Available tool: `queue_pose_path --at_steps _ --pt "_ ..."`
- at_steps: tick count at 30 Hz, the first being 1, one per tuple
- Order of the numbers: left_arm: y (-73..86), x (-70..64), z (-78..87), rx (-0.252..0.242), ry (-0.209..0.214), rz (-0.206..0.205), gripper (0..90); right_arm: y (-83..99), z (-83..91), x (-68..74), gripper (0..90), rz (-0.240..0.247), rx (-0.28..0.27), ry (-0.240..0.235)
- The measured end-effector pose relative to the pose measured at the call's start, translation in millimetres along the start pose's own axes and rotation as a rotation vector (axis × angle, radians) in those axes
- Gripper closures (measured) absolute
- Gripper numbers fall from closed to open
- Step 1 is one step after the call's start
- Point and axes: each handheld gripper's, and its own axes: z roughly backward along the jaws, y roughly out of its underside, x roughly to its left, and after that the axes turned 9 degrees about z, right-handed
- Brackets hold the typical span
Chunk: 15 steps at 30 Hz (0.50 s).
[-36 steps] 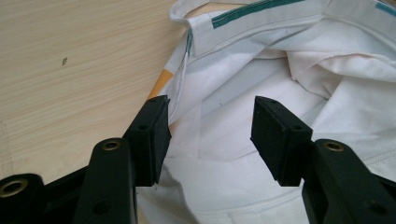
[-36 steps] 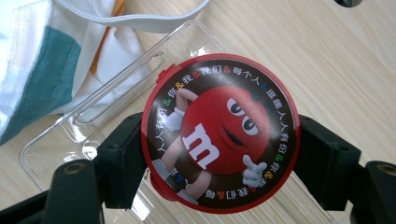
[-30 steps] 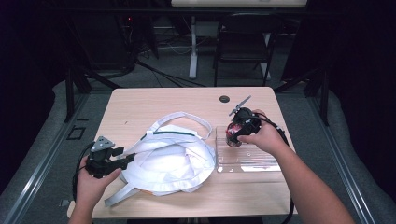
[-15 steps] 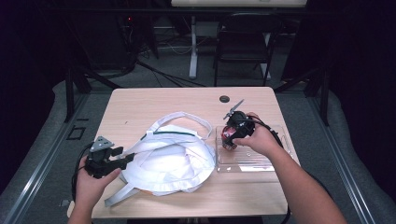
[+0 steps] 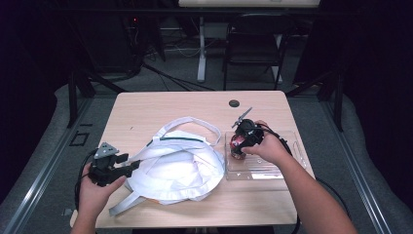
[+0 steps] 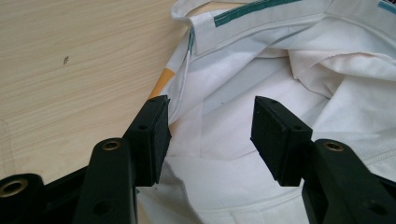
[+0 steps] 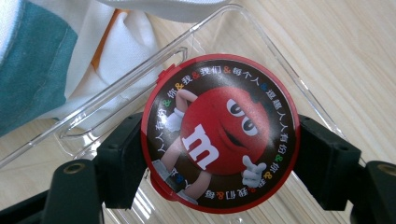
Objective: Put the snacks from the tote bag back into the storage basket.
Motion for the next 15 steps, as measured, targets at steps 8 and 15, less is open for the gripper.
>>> queue_pose_path --at_steps 8,15 --pt "0.1 0.3 0.1 -0.003 0.0 0.002 47.1 0.2 -8.4 0.0 25.3 0.013 0.006 -0.011" --pt "0.6 0.4 0.0 -0.001 -0.003 0.0 47.2 -1.3 -13.5 0.8 25.3 0.019 0.012 -0.01"
